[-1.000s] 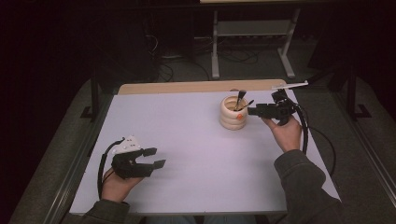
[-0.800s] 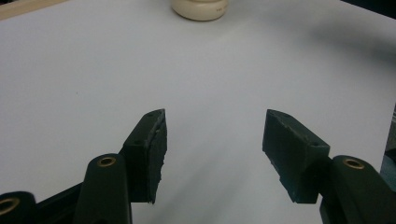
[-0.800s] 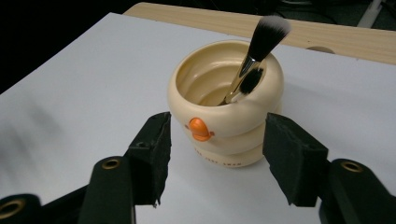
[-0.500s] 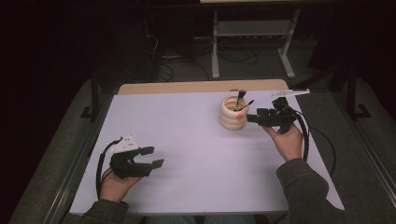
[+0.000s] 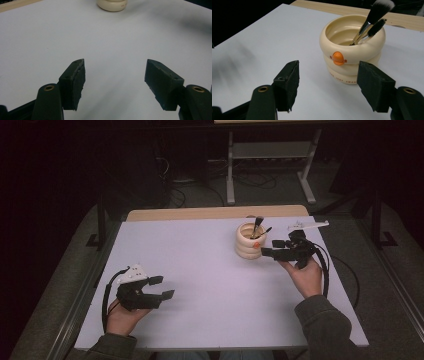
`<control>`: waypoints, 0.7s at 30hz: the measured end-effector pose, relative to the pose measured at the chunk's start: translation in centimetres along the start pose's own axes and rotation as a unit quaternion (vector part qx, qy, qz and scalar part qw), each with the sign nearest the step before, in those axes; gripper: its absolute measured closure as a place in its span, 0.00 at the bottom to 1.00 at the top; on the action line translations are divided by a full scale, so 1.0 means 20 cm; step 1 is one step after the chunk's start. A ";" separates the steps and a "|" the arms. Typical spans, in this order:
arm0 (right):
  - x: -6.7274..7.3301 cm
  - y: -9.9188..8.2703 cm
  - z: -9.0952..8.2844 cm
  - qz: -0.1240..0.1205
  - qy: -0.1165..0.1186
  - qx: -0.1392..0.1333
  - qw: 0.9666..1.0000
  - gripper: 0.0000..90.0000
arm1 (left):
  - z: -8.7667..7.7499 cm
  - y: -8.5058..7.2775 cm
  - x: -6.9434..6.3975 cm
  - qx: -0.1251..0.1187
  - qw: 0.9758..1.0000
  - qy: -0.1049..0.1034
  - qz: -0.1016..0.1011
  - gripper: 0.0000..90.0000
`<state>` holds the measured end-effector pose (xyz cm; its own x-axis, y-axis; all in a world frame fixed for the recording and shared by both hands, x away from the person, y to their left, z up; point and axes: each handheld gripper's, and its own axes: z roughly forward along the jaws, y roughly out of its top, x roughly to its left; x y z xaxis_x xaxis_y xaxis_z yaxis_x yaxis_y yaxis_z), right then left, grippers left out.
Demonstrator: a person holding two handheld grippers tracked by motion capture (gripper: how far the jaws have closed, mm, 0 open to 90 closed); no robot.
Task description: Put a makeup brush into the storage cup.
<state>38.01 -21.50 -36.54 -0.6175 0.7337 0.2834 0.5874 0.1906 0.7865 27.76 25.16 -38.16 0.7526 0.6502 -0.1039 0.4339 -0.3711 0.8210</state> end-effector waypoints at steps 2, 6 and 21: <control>0.01 -0.01 0.00 -0.001 -0.001 0.001 1.000 0.36 | 0.00 0.00 0.00 0.000 1.000 0.001 -0.002 0.35; 0.02 -0.02 0.00 -0.003 0.000 -0.001 1.000 0.36 | 0.00 0.00 0.01 0.001 1.000 0.003 0.000 0.34; 0.04 -0.07 -0.03 -0.017 0.003 -0.011 1.000 0.35 | 0.00 0.00 0.02 0.002 1.000 0.007 0.000 0.31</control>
<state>36.40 -21.49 -37.10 -0.6403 0.7229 0.2596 0.5547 0.2014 0.8073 27.99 25.48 -38.21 0.7459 0.6591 -0.0953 0.4356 -0.3746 0.8185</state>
